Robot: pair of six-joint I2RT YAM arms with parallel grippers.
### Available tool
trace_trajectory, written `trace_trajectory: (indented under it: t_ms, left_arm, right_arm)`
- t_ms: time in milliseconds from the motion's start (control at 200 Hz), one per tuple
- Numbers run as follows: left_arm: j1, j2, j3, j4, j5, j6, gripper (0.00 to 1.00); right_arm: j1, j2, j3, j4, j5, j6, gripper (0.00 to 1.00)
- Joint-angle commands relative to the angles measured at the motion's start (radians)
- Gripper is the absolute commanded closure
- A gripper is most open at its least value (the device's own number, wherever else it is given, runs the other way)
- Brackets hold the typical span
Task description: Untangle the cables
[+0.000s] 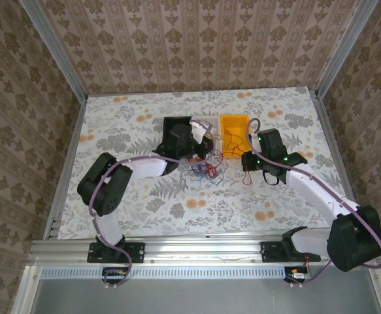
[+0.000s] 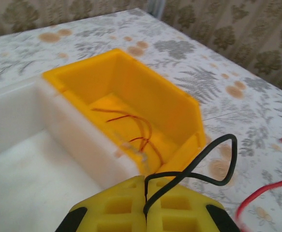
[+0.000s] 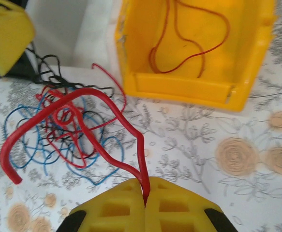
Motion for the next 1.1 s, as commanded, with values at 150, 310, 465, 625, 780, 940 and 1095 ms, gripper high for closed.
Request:
trace_trajectory:
  t_ms: [150,310,465,625,780,940,1095]
  left_arm:
    - [0.039,-0.119,-0.152,0.032,-0.137,-0.090,1.00]
    - [0.038,-0.172,-0.229,0.015,-0.176,-0.107,1.00]
    - [0.026,-0.188,-0.253,0.019,-0.194,-0.115,1.00]
    - [0.019,-0.185,-0.253,0.031,-0.198,-0.122,1.00]
    - [0.016,-0.172,-0.247,0.034,-0.182,-0.122,1.00]
    - [0.015,-0.156,-0.237,0.039,-0.170,-0.134,1.00]
    - [0.014,-0.147,-0.235,0.042,-0.167,-0.140,1.00]
  right_arm:
    - [-0.078,0.068,0.147,-0.029,0.271,-0.015,0.98]
    - [-0.079,0.267,0.298,-0.022,0.316,0.006,0.98]
    - [-0.075,0.475,0.471,-0.048,0.319,0.039,0.98]
    - [-0.069,0.633,0.597,-0.042,0.290,0.071,0.98]
    - [-0.055,0.728,0.672,-0.027,0.288,0.071,0.98]
    - [-0.046,0.806,0.717,-0.040,0.292,0.076,0.97]
    - [-0.034,0.803,0.713,-0.034,0.303,0.077,0.82]
